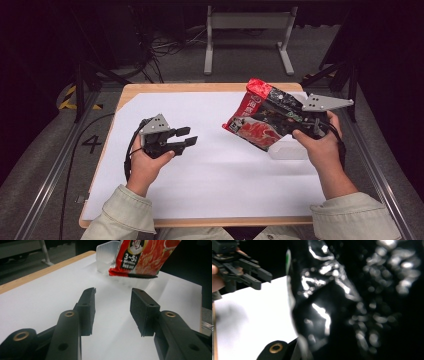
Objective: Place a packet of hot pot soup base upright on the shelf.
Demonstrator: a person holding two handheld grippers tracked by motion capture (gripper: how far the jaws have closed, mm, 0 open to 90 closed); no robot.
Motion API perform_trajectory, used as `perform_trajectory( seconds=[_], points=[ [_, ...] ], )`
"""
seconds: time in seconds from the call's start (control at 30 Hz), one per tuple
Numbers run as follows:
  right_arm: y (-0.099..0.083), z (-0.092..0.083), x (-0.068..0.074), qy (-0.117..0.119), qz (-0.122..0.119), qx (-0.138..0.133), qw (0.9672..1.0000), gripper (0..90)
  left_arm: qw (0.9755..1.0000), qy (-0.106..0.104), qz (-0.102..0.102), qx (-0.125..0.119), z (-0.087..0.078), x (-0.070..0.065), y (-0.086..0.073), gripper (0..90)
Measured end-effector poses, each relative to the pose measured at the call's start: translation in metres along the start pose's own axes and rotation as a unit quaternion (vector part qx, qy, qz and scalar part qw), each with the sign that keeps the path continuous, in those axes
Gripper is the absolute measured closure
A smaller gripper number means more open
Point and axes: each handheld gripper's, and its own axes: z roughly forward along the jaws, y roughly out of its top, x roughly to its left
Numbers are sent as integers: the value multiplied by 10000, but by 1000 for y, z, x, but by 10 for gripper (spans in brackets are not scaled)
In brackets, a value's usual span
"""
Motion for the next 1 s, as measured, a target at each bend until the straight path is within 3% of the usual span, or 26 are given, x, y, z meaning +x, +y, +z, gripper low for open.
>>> perform_trajectory(
  seconds=[0.07,0.4,0.57,1.0],
  points=[
    [1,-3,-5,-93,10,59,9999,847,9999,84,68,6,-2,1,-3,552],
    [5,-17,-22,-458,45,202,9987,845,9999,56,-80,57,-10,9,-12,540],
    [5,-27,-34,-707,114,245,9971,844,9996,9,-273,17,-13,14,-16,533],
    [3,-43,-66,-1219,211,469,9912,842,9994,39,-344,24,-16,18,-21,522]
  ],
)
